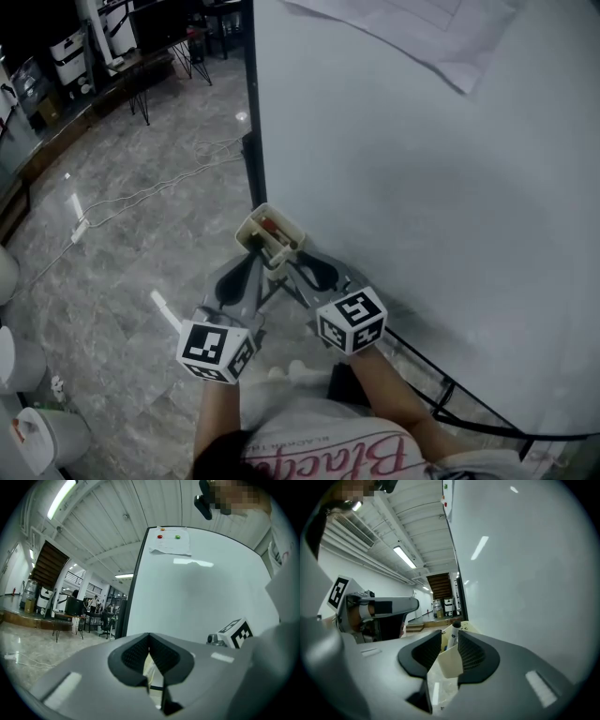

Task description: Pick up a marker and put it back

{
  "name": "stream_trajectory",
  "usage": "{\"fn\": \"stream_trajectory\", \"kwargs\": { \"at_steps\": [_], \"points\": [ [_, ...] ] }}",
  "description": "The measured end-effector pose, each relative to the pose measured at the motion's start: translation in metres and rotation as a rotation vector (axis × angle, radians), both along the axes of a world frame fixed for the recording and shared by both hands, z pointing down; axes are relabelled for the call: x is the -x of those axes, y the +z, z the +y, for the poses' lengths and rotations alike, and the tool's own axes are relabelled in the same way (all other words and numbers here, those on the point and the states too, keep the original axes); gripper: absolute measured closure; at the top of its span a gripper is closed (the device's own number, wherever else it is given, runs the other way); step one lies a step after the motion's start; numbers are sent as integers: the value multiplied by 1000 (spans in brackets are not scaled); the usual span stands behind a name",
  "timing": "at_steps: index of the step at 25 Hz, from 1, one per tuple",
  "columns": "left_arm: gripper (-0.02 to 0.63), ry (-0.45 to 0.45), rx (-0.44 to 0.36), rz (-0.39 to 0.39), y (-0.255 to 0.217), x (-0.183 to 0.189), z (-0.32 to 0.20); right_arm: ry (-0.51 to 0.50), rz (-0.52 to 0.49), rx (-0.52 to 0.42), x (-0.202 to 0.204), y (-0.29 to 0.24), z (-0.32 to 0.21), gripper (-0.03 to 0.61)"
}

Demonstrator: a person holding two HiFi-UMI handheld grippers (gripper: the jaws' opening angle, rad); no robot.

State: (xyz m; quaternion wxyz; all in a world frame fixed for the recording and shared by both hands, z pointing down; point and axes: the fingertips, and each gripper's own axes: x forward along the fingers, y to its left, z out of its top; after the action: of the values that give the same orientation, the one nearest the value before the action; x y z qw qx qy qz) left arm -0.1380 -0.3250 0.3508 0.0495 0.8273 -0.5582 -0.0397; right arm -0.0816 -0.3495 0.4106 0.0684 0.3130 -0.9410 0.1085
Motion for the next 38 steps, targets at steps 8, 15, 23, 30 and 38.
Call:
{"fn": "stream_trajectory", "kwargs": {
  "at_steps": [8,15,23,30,38],
  "points": [
    [614,21,4,1,-1,12,-21,25,-99,57,15,3,-22,505],
    [614,33,-4,-2,-6,14,-24,-9,-111,21,19,-14,-19,509],
    [614,45,-45,0,-21,13,-21,-26,-185,-67,9,-77,-5,509],
    [615,54,-101,-1,-36,10,-14,-10,-214,-163,-9,-111,9,509],
    [615,71,-127,-17,-44,2,-10,4,-219,-184,-17,-114,14,509]
  ]
}}
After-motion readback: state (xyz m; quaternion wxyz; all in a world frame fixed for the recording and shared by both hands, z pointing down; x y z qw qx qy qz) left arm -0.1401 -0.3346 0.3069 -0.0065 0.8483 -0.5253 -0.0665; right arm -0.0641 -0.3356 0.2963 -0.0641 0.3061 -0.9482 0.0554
